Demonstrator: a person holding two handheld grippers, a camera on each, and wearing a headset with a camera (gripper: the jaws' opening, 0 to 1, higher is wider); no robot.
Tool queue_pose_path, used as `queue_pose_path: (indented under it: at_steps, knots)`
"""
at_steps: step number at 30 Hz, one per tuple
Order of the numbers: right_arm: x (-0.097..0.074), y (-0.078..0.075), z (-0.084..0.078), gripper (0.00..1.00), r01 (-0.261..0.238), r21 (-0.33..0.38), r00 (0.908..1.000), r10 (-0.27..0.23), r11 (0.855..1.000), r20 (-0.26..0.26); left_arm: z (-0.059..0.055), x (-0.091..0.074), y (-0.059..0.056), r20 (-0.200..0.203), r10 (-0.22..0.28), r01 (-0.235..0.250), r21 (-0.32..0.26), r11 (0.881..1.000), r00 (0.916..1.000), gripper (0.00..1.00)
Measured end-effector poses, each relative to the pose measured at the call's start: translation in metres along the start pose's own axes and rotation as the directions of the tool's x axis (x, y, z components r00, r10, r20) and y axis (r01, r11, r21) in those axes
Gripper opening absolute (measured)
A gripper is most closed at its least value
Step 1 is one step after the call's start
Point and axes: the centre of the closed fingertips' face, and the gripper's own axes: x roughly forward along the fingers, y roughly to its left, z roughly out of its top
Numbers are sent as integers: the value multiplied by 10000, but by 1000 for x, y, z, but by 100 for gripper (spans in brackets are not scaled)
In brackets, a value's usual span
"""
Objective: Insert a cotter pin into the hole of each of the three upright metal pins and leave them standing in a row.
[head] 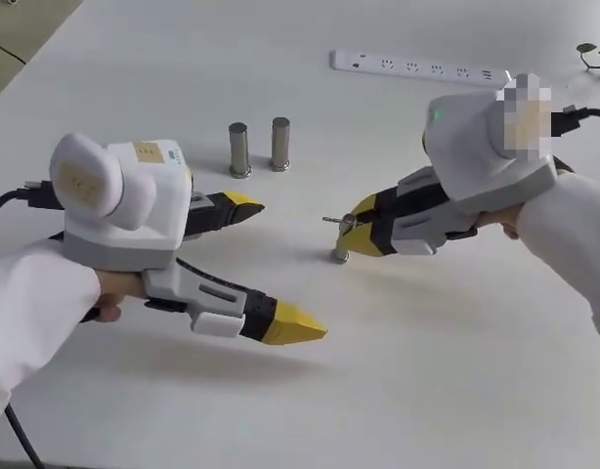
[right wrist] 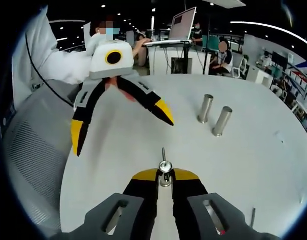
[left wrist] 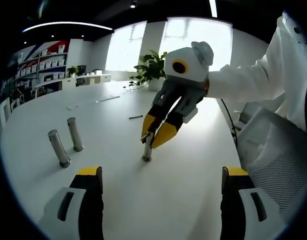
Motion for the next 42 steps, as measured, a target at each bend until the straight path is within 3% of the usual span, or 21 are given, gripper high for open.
queue_pose_path:
  at_steps: [8, 20, 22, 25, 30, 34, 37, 40, 42]
  knots:
    - [3, -13, 2, 4, -292, -250, 9995, 296, 9993, 138, -2, -4, 2, -145, 81, -80, 65, 9999, 9999, 99]
    - [6, -15, 4, 5, -753, -242, 9964, 762, 9969, 378, -3, -9, 4, -300, 192, -191, 45, 9998, 9994, 99]
    - [6, -17, 4, 6, -540, -323, 9978, 552, 9980, 354, -2, -9, 3, -254, 184, -185, -5, 9998, 9995, 99]
    - [1, -20, 10, 16, -203, -223, 9973, 218, 9995, 702, 0, -10, 4, -200, 250, -251, -47, 9997, 9995, 99]
    - [-20, -15, 20, 21, 126, 127, 9922, -141, 9998, 1237, 6, -12, 3, -32, 304, -305, -110, 9995, 9995, 99]
    - [-43, -8, 20, 37, 652, 767, 9839, -770, 9949, 1616, 11, -15, 2, 164, 364, -360, -243, 9991, 9992, 99]
    - [-57, 2, 12, 52, 879, 975, 9822, -1025, 9914, 1574, 13, -17, 0, 248, 357, -347, -386, 9987, 9991, 99]
    - [-72, 10, 11, 54, 1090, 1676, 9667, -1438, 9798, 2119, 13, -20, -2, 238, 420, -410, -419, 9983, 9988, 99]
    - [-82, 18, 7, 57, 1079, 2112, 9622, -1555, 9715, 2235, 11, -22, -3, 110, 467, -462, -394, 9982, 9988, 99]
